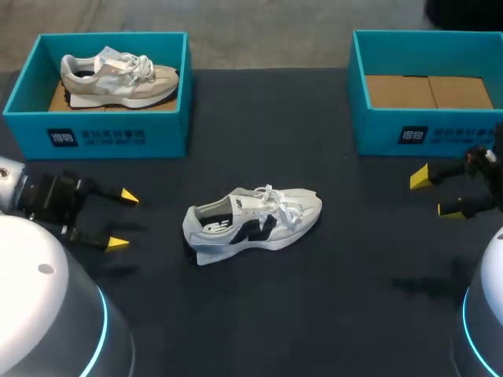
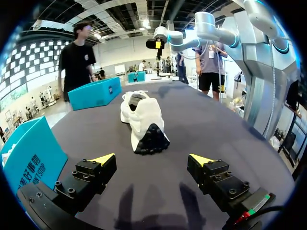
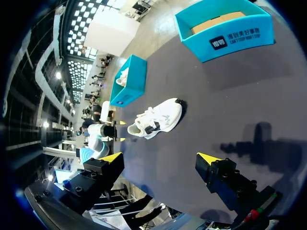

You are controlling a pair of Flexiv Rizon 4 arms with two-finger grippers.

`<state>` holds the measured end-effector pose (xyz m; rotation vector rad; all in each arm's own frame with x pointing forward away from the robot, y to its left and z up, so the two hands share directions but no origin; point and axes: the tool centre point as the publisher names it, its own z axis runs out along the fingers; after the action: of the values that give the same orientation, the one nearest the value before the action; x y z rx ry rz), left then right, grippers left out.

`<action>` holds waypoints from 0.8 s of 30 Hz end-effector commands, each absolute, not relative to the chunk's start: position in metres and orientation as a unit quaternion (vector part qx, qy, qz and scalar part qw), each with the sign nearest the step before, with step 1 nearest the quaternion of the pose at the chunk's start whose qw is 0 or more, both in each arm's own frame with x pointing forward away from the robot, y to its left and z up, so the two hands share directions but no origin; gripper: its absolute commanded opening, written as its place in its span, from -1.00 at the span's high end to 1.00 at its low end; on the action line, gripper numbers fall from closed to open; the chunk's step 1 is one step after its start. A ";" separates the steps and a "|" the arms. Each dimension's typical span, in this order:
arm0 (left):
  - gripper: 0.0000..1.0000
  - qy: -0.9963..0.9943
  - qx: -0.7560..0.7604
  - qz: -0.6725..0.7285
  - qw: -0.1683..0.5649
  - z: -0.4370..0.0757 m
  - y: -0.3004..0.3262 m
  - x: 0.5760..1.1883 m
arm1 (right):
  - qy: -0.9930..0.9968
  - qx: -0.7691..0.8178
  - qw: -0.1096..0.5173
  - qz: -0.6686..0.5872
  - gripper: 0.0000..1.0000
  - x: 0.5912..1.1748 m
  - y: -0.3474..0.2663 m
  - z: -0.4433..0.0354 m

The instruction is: Take the shoe out of the shoebox, open the shoe tongue, remove and reinsert the insole, then place the shoe into the shoebox

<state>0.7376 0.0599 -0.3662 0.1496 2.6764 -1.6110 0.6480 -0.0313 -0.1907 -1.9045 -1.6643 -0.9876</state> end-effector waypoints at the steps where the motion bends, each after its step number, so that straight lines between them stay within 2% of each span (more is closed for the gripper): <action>1: -1.00 0.856 0.048 -0.515 0.008 -0.366 0.060 0.737 | -0.565 -0.703 0.150 -0.405 -1.00 0.636 -0.032 -0.188; 9: -1.00 0.848 0.052 -0.527 -0.021 -0.383 0.056 0.746 | -0.565 -0.703 0.150 -0.405 -1.00 0.636 -0.032 -0.188; 24: -1.00 0.839 0.038 -0.542 -0.004 -0.403 0.064 0.756 | -0.565 -0.703 0.150 -0.405 -1.00 0.636 -0.032 -0.188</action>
<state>0.7553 0.0635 -0.4029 0.1180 2.6426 -1.7107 0.6480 -0.0313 -0.1907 -1.9045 -1.6643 -0.9876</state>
